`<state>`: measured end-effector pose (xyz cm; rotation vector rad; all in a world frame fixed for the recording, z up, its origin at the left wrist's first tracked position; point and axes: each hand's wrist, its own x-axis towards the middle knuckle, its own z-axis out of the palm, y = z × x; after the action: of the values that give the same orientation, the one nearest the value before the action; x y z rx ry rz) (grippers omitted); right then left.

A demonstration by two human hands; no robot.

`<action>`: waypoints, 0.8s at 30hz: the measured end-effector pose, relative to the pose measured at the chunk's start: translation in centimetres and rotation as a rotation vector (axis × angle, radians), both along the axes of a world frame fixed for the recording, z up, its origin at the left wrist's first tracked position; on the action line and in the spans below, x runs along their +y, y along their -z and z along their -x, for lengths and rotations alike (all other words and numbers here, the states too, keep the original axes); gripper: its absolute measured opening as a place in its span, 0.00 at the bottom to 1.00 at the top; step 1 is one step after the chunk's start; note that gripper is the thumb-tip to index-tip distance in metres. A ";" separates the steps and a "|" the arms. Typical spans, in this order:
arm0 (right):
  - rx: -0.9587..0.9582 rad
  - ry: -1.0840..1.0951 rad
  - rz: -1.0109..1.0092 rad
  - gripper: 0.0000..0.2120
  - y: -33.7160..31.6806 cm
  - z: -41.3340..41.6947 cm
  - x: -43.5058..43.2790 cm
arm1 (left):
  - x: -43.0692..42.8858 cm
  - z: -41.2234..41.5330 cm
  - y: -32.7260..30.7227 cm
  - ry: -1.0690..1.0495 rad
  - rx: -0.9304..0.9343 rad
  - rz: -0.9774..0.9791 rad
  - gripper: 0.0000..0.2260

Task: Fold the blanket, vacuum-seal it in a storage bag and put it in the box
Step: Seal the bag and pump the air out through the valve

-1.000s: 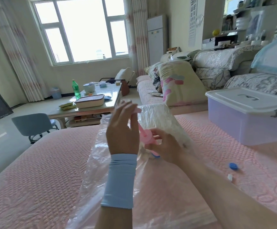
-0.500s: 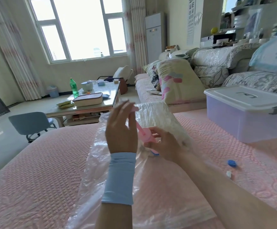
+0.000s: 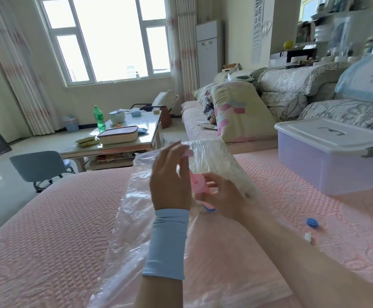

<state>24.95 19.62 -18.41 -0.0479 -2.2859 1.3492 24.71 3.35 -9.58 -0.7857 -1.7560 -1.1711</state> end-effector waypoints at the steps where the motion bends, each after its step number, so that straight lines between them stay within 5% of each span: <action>1: 0.003 0.004 0.010 0.22 -0.1 -0.1 0.0 | 0.4 0.1 0.9 0.071 -0.115 0.109 0.07; 5: 0.010 0.009 0.036 0.22 -0.2 -0.2 0.2 | 0.7 0.2 1.3 0.166 -0.306 0.282 0.06; 11: 0.012 -0.003 0.018 0.23 -0.5 -0.1 0.0 | -0.5 0.2 -2.9 0.024 0.176 -0.165 0.06; 18: 0.007 -0.003 0.014 0.20 -0.2 -0.3 0.0 | 0.7 0.2 1.9 0.137 -0.387 0.318 0.07; 24: -0.003 -0.004 -0.002 0.22 -0.4 -0.4 0.2 | -0.8 -0.5 -2.8 -0.013 0.186 -0.131 0.07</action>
<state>25.36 19.81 -17.98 -0.0441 -2.2915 1.3494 25.17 2.53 -6.73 -0.7777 -1.5144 -1.1529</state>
